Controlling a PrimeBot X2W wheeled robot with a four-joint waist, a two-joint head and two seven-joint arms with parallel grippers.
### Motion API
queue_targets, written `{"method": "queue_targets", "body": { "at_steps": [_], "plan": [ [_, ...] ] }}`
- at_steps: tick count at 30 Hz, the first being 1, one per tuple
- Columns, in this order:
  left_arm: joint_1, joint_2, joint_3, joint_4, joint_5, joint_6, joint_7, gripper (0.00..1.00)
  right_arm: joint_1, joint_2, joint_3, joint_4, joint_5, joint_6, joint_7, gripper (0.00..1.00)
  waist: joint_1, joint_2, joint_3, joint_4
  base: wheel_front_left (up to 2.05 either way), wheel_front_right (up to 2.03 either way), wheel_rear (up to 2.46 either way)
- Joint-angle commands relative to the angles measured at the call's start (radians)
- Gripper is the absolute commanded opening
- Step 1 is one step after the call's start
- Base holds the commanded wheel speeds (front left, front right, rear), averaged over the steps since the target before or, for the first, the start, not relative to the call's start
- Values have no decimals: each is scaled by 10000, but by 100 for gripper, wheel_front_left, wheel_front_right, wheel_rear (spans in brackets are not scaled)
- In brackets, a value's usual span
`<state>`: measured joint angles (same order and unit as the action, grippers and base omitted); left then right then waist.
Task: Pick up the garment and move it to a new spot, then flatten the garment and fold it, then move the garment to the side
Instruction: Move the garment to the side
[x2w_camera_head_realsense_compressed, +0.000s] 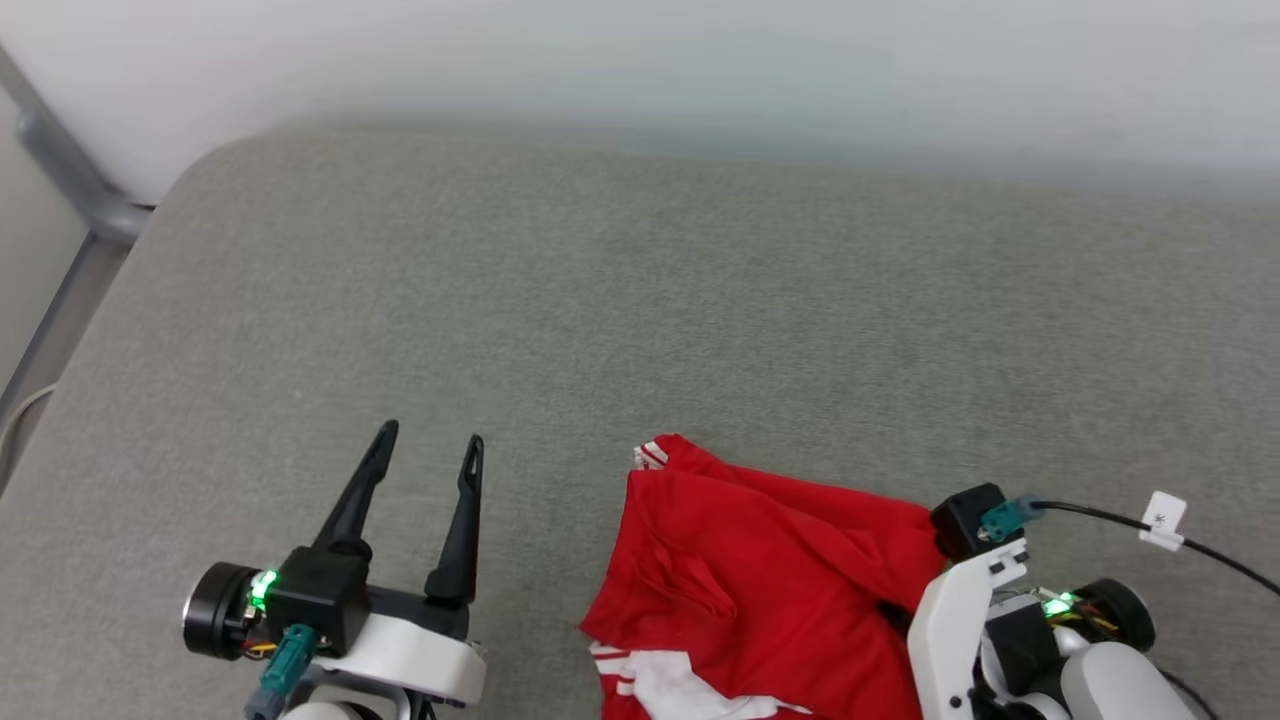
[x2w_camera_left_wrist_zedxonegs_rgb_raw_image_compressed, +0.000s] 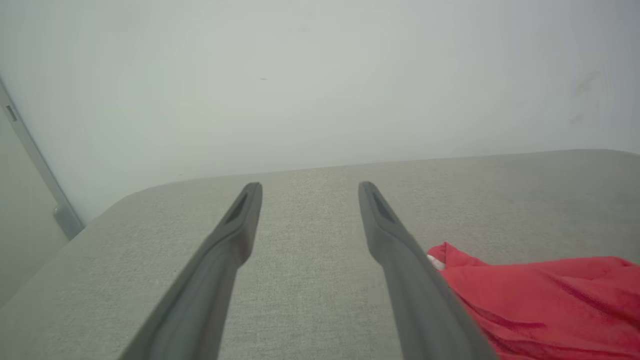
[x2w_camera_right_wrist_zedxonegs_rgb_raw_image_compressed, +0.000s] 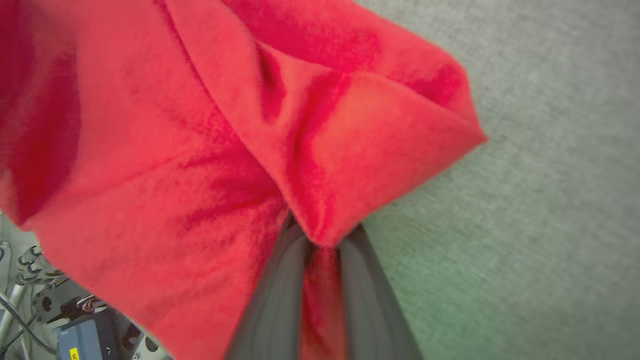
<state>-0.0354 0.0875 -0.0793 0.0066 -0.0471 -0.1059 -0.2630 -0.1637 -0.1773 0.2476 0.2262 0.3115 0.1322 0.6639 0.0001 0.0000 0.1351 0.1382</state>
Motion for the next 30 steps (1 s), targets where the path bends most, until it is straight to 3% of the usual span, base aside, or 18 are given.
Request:
{"method": "queue_targets", "body": {
  "at_steps": [1, 10, 18, 24, 30],
  "plan": [
    [124, -33, -24, 3, -39, -33, -21, 100, -47, -318, -14, 9, -134, -29, -95, 0, -1, 0, -203, -228, 0, 0, 0],
    [302, -82, -346, -186, 12, -106, -21, 100, -1026, -2739, 2056, -1390, -361, -25, -537, 0, -1, 0, -458, -1499, 0, 0, 0],
    [-292, -119, -987, -444, 187, -179, -21, 100, -2351, -5191, 3138, -2122, 61, -23, -355, 0, -1, 0, 479, -2779, 0, 0, 0],
    [-1186, 102, -1607, -623, 344, -218, -21, 100, -2910, -6543, 2882, -1803, 456, -26, -627, 0, -1, 0, 1680, -3385, 0, 0, 0],
    [-2189, 516, -2205, -879, 497, -228, -21, 100, -3408, -7244, 2176, -661, 362, -26, -1573, 0, -1, 0, 3003, -3682, 0, 0, 0]
  ]
}}
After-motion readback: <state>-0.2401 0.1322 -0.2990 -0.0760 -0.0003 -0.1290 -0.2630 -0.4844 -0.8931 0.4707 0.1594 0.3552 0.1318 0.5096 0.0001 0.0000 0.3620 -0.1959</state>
